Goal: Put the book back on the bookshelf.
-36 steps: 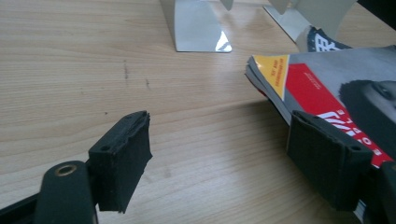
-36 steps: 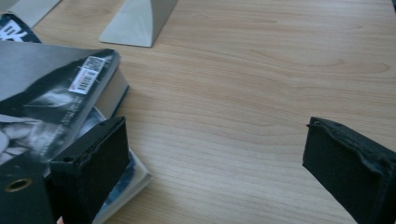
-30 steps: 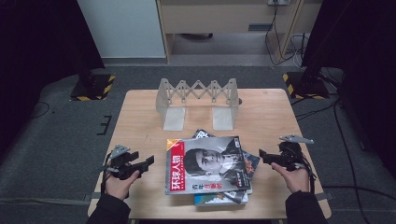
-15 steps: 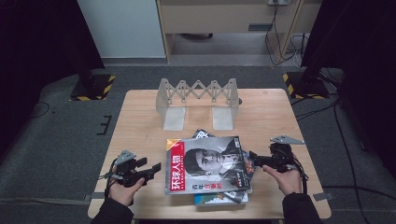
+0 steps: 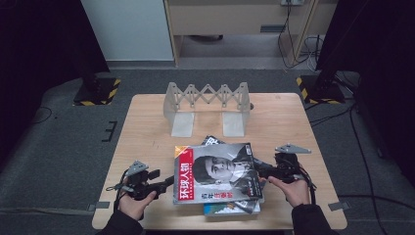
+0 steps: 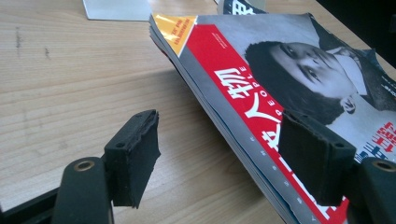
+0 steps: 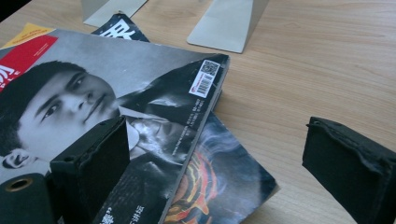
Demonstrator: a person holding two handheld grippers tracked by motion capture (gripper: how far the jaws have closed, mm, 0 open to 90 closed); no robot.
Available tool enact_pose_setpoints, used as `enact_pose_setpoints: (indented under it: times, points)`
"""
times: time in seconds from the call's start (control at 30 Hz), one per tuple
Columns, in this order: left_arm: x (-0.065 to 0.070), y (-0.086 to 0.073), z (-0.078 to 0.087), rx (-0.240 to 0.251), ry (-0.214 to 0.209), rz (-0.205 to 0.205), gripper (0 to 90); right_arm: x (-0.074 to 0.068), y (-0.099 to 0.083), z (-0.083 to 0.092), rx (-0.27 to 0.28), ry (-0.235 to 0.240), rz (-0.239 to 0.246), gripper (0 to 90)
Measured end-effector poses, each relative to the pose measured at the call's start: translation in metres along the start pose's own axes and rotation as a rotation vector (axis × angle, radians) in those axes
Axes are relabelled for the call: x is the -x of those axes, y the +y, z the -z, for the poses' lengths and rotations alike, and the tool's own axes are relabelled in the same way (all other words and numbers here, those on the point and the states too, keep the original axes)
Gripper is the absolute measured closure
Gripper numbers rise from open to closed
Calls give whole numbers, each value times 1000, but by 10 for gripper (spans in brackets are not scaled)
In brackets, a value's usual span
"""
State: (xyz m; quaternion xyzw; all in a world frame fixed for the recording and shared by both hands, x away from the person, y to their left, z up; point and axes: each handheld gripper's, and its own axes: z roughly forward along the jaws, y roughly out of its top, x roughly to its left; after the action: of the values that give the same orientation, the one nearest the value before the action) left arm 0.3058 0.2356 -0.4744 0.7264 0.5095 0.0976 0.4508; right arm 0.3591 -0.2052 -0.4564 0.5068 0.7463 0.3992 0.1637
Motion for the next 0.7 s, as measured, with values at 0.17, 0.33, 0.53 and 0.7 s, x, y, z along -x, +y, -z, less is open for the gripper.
enact_pose_setpoints:
  times: [0.17, 0.33, 0.53, 0.7]
  points:
    - [7, -5, -2, -31, -22, -6, 287, -6, -1, -3, 8, 14, 3, 87]
    - [11, -8, -5, -54, -29, -7, 294, -10, -3, -7, -4, 31, 5, 89]
    - [14, -10, -8, -77, -43, -7, 308, -15, -7, -12, -19, 48, 12, 91]
    - [18, -13, -12, -107, -67, -3, 310, -22, -10, -19, -37, 80, 14, 91]
